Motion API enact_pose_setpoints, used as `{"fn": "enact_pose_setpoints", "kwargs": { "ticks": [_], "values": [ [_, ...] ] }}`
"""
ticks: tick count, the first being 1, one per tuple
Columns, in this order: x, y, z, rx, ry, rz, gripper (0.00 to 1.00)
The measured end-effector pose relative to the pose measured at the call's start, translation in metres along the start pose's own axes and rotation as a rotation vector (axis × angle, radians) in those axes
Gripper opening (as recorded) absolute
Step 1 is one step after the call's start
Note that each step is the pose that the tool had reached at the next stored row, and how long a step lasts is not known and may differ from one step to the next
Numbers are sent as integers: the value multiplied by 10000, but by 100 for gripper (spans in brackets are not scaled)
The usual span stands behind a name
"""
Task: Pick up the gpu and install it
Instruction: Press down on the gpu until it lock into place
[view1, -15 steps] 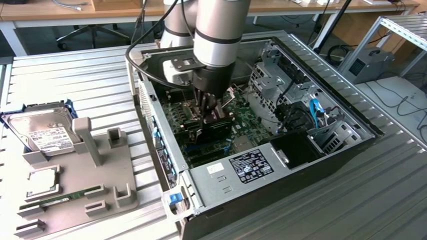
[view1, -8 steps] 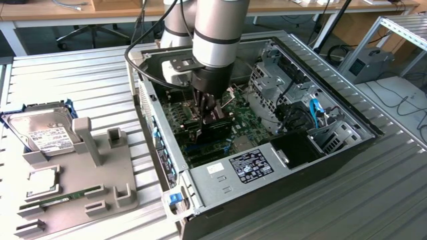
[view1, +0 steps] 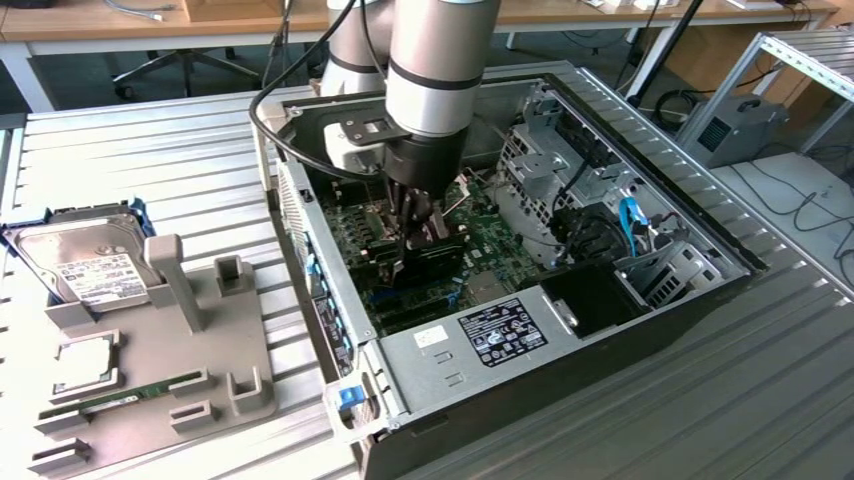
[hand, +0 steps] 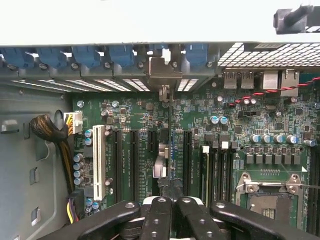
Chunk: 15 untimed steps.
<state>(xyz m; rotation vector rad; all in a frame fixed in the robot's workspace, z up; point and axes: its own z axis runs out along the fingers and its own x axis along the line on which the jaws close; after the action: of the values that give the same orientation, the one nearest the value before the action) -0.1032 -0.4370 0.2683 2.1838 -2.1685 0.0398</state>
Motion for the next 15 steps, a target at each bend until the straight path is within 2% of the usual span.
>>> {"fn": "enact_pose_setpoints", "kwargs": {
  "ticks": [10, 15],
  "values": [
    [7, 0, 0, 0, 1, 0, 11],
    [-3, -35, -5, 1, -2, -14, 11]
  ]
}}
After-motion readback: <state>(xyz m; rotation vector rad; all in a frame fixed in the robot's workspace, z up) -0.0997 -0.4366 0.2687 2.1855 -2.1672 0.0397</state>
